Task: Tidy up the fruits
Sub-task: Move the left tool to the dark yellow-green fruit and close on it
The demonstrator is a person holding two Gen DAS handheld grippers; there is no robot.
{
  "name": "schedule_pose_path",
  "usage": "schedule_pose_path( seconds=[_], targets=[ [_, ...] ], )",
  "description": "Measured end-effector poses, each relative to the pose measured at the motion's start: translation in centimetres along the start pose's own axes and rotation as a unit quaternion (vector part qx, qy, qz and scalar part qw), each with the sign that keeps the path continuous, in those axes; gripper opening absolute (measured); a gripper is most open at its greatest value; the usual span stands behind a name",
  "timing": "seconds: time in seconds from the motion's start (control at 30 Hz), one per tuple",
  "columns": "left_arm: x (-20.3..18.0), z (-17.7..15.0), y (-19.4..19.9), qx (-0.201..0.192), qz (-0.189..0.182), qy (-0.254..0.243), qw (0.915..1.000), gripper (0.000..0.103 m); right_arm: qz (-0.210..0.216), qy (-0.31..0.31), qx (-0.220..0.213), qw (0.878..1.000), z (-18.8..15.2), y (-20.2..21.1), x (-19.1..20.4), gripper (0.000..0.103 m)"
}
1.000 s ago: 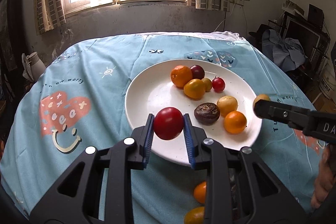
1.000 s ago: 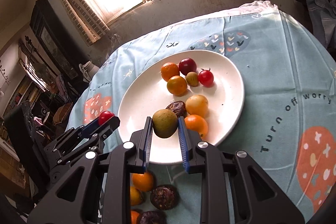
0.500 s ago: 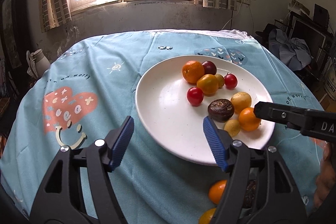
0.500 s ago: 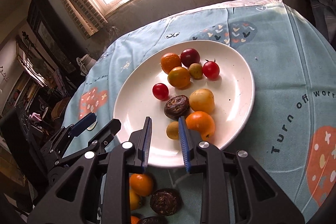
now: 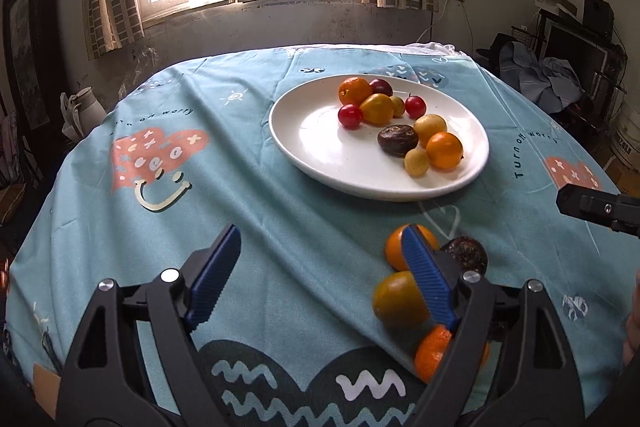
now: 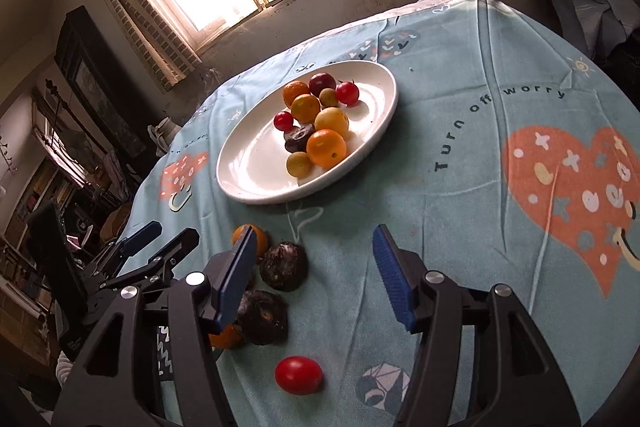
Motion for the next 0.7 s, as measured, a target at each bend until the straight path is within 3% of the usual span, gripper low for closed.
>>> schedule_pose_path(
  seconds=[0.23,0.5,0.6,0.7],
  targets=[
    [-1.2,-1.0,0.7,0.003,-0.006,-0.032,0.9995,0.088,-0.005,-0.013,0.008,1.000,-0.5,0.1,-0.6,0.061],
    [-2.9,-2.1,0.0,0.030,-0.042,-0.048,0.9975,0.092,-0.012,-0.016,0.014,1.000,-0.7,0.0,-0.8,0.061],
    [-3.3,-2.9,-0.7,0.046,-0.040,-0.063,0.9961,0.094,-0.012,-0.016,0.014,1.000,-0.8,0.0,-0.8,0.061],
    [-1.6,-2.5,-1.2,0.044,-0.014,-0.059,0.9972,0.100,-0.013,-0.018,0.013,1.000,-0.7,0.0,-0.9,0.061]
  ],
)
Point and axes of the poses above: each gripper's, at about its wrist camera, not at the fingertips, and y roughly against the way its jaws point, x to its left, z to its top, the point moved 9 cm from there along -y, roughly the way its jaws point, and after that the axes turned 10 degrees about -x, right-handed, at the moved point
